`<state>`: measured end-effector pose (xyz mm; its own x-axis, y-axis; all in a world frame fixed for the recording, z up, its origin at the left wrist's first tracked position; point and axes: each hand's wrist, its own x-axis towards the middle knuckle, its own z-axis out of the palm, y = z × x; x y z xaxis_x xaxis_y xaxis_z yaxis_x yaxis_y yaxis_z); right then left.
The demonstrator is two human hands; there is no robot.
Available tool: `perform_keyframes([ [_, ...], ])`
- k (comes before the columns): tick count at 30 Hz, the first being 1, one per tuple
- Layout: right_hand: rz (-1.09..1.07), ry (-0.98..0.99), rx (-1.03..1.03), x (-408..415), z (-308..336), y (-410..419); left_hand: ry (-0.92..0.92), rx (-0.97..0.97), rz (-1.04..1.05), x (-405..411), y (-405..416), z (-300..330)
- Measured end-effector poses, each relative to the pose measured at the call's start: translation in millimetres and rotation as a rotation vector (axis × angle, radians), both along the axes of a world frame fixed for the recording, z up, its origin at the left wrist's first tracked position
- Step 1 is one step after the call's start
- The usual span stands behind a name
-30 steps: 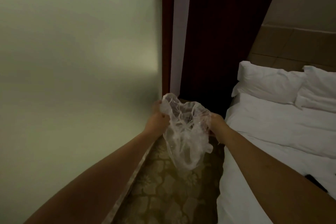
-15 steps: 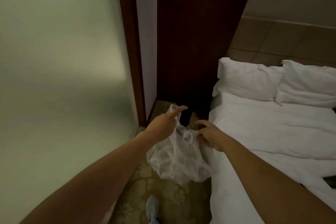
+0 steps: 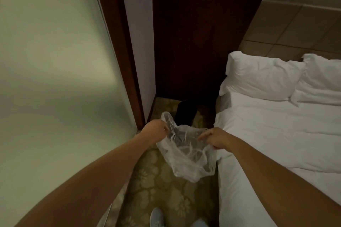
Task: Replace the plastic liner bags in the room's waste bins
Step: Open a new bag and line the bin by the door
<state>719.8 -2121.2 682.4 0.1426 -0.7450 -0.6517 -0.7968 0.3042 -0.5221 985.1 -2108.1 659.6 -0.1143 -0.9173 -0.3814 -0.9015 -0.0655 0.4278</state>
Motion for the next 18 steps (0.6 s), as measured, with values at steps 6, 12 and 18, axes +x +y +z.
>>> perform_keyframes([
  [6,0.297,0.216,0.057,-10.6,-27.6,-79.2,-0.084,0.071,0.071,16.3,-54.7,-16.1],
  [12,0.536,0.398,0.006,-18.8,-77.3,-193.3,-0.177,0.141,0.177,15.4,-124.6,-29.6],
  [18,0.342,0.231,0.048,-52.6,-96.2,-330.8,-0.198,0.215,0.372,-24.5,-211.5,-37.5],
])
